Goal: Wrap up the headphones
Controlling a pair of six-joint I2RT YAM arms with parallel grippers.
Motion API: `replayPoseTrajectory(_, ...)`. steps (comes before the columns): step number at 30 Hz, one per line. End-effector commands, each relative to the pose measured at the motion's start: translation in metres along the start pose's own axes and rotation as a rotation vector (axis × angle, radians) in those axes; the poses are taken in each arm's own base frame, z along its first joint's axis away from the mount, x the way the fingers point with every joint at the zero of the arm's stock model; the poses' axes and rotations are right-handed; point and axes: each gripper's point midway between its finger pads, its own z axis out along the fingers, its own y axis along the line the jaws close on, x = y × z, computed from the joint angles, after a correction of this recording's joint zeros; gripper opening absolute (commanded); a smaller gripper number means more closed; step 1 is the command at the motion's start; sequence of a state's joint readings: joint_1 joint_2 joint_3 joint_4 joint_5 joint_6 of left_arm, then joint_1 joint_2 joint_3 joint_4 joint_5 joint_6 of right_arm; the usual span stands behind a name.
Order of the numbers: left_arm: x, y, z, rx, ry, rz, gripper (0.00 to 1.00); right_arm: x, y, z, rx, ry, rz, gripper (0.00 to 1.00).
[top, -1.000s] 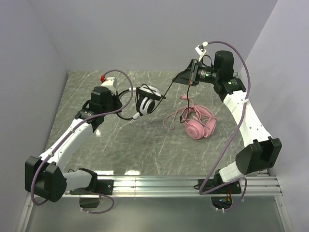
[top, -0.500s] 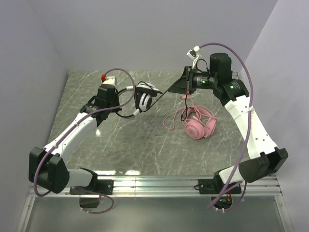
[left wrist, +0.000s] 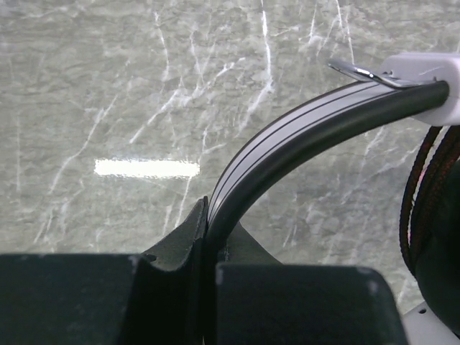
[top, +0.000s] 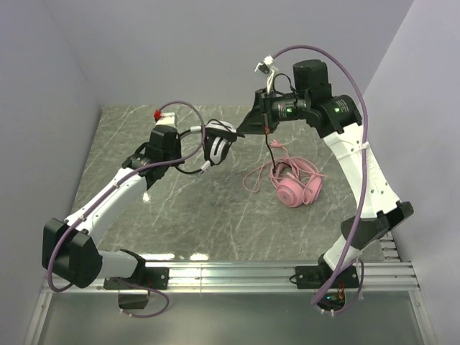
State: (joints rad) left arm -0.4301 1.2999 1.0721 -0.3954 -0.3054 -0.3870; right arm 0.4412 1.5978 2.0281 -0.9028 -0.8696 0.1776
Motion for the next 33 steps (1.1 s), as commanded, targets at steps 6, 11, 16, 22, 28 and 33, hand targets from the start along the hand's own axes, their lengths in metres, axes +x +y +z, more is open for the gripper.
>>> replayPoseTrajectory(6, -0.02, -0.014, -0.02, 0.021, -0.134, 0.184, 0.0, -0.022, 0.02, -0.001, -0.087, -0.004, -0.089, 0.02)
replayPoseTrajectory(11, -0.013, -0.032, -0.028, 0.056, -0.164, 0.336, 0.0, -0.022, 0.015, 0.009, -0.106, 0.005, -0.064, 0.02)
replayPoseTrajectory(16, 0.003, -0.054, -0.034, 0.152, -0.16, 0.512, 0.0, -0.019, 0.008, 0.014, -0.096, 0.018, -0.052, 0.02)
replayPoseTrajectory(22, 0.027, -0.073, -0.058, 0.352, -0.206, 0.701, 0.0, -0.017, -0.01, 0.014, -0.062, 0.023, -0.035, 0.01)
replayPoseTrajectory(28, 0.039, -0.078, -0.074, 0.448, -0.218, 0.765, 0.0, -0.009, -0.045, 0.012, 0.006, 0.02, 0.037, 0.01)
replayPoseTrajectory(33, 0.05, -0.11, -0.104, 0.707, -0.261, 0.773, 0.0, -0.007, -0.062, 0.01, 0.005, -0.001, 0.068, 0.01)
